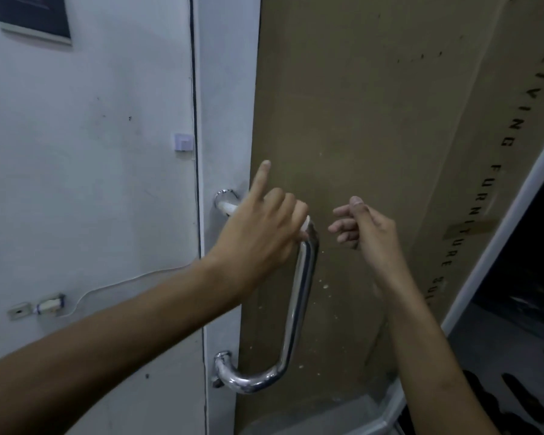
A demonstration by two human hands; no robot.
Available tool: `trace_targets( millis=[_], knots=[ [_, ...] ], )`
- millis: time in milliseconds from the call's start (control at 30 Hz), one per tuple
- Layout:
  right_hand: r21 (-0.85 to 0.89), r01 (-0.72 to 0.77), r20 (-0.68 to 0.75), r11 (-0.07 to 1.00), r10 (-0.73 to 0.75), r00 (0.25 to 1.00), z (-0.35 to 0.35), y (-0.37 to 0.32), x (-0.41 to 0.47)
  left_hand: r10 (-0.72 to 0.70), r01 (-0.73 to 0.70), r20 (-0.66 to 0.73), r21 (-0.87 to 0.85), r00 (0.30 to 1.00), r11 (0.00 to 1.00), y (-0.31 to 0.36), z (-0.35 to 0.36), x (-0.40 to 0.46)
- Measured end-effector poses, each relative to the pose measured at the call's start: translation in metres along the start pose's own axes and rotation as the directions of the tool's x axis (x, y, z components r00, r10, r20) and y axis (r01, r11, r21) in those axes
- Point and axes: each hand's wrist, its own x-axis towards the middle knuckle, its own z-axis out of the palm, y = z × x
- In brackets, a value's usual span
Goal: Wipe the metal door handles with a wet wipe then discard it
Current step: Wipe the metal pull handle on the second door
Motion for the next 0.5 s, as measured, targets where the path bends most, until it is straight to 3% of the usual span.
trace_targets(
  millis=[167, 333, 433, 500],
  knots=[
    [0.052, -0.071, -0.049, 0.996, 0.074, 0.996, -0.004, 0.017, -0.004, 0.158, -0.159, 0.021, 0.116, 0.987, 0.980, 0.030, 0.003, 0.011],
    [0.066, -0.092, -0.037, 0.994, 0.094, 0.995, -0.003, 0.031, -0.011, 0.207, -0.169, -0.144, 0.236, 0.968, 0.957, 0.005, 0.021, -0.005],
    [0.071, -0.086, -0.009, 0.994, 0.087, 0.996, 0.003, 0.035, -0.014, 0.132, -0.089, -0.216, 0.196, 0.967, 0.977, -0.011, 0.032, -0.016],
    [0.074, -0.078, 0.013, 0.994, 0.077, 0.997, 0.006, 0.039, -0.017, 0.013, 0.002, -0.262, 0.057, 0.965, 0.998, -0.015, 0.038, -0.026]
  ],
)
